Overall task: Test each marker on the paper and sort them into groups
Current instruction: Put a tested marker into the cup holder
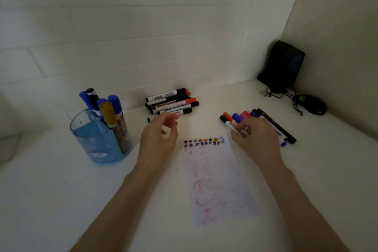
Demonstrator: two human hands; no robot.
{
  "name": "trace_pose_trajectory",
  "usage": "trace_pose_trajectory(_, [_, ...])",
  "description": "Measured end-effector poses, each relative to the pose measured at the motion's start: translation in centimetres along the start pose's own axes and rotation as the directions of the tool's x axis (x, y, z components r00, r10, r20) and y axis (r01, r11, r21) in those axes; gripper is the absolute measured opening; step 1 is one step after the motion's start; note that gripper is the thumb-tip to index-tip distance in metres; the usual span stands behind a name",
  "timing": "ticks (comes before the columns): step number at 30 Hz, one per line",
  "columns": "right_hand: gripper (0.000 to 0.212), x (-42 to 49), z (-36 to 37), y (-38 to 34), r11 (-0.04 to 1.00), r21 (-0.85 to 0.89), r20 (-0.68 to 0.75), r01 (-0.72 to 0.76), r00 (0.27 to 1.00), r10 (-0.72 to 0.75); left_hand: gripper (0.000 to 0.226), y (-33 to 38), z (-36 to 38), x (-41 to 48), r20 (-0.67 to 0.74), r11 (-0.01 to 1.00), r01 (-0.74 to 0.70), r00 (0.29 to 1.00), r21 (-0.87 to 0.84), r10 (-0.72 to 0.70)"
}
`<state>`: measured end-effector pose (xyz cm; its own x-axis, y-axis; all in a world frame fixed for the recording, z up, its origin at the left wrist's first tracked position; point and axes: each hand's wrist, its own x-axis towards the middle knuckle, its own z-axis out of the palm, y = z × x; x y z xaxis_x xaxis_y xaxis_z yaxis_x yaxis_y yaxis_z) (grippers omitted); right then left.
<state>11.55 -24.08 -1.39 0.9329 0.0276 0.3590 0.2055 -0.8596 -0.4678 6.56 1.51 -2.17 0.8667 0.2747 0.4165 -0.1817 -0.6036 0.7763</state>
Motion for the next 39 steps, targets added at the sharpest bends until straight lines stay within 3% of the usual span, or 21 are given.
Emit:
trace_pose_trajectory(2, [0.017,-0.1,0.5,-0.2,0.995,-0.104,-0.016,0.010,1.000,-0.011,0.033,-0.4,-0.1,0.5,-0.010,0.974,-0.005,1.000,0.225,0.008])
trace_pose_trajectory(6, [0.030,-0.2,0.9,-0.4,0.995,-0.094,-0.067,0.023,0.997,-0.030,0.041,-1.0,-0.3,2.8,-0.007,0.807,-0.018,1.000,0.590,0.028])
trace_pose_trajectory(9, [0.026,-0.3,1.2,-0.8,0.996,-0.066,-0.086,0.060,0.994,-0.066,0.031,-1.4,-0.3,4.1,0.024,0.685,0.023,0.998,0.728,-0.059])
trace_pose_trajectory(11, [0.027,-0.5,1.3,-1.0,0.997,-0.044,-0.101,0.063,0.993,-0.068,0.029,-1.8,-0.2,4.2,0.036,0.676,0.034,0.995,0.736,-0.089])
trace_pose_trajectory(13, [0.029,-0.6,1.2,-1.2,0.995,-0.033,-0.138,0.092,0.986,-0.096,0.027,-2.1,-0.3,4.0,0.056,0.710,0.019,0.995,0.704,-0.082])
trace_pose_trajectory(16, [0.038,-0.8,1.2,-2.3,0.964,0.040,-0.192,0.263,0.949,-0.251,0.019,-1.3,-0.5,3.3,0.105,0.889,-0.009,0.994,0.458,-0.043])
trace_pose_trajectory(20, [0.052,-1.9,1.9,-4.7,0.870,0.015,-0.117,0.493,0.865,-0.488,0.011,1.1,-1.0,1.7,0.224,0.974,-0.051,0.975,0.222,0.000])
trace_pose_trajectory(23, [0.037,-2.0,2.3,-5.2,0.837,-0.013,-0.166,0.547,0.824,-0.541,0.014,2.2,-1.3,0.2,0.320,0.992,-0.088,0.946,0.088,0.056])
trace_pose_trajectory(25, [0.018,-1.7,2.1,-5.3,0.824,-0.019,-0.198,0.567,0.805,-0.559,0.030,2.4,-1.5,-0.4,0.363,0.995,-0.068,0.927,-0.077,0.092])
trace_pose_trajectory(27, [0.013,-1.7,2.0,-5.4,0.856,0.102,-0.207,0.506,0.853,-0.479,0.051,2.3,-2.0,-0.6,0.409,0.982,-0.043,0.905,-0.182,0.116])
trace_pose_trajectory(28, [0.011,-1.8,1.9,-5.6,0.872,0.267,-0.188,0.410,0.910,-0.370,0.059,2.2,-2.2,-0.7,0.430,0.984,-0.064,0.894,-0.164,0.130])
trace_pose_trajectory(29, [0.009,-1.8,1.9,-5.8,0.832,0.485,-0.121,0.270,0.963,-0.242,0.063,2.0,-2.3,-0.7,0.445,0.988,-0.097,0.884,-0.123,0.143])
trace_pose_trajectory(31, [0.009,-2.0,1.8,-6.4,0.619,0.786,0.086,-0.001,0.990,-0.108,0.053,1.6,-2.0,-0.8,0.446,0.987,-0.150,0.880,-0.061,0.162])
trace_pose_trajectory(32, [0.011,-2.1,1.8,-6.5,0.557,0.829,0.136,-0.053,0.985,-0.109,0.040,1.5,-1.7,-0.9,0.436,0.985,-0.165,0.884,-0.045,0.167])
trace_pose_trajectory(34, [0.015,-2.3,2.0,-6.7,0.548,0.835,0.159,-0.053,0.976,-0.148,0.018,1.4,-1.2,-1.1,0.432,0.982,-0.191,0.886,0.006,0.169])
trace_pose_trajectory(39, [0.025,-2.1,1.9,-6.7,0.588,0.805,0.202,-0.083,0.969,-0.139,0.015,1.0,-0.7,-1.5,0.436,0.948,-0.306,0.867,0.083,0.242])
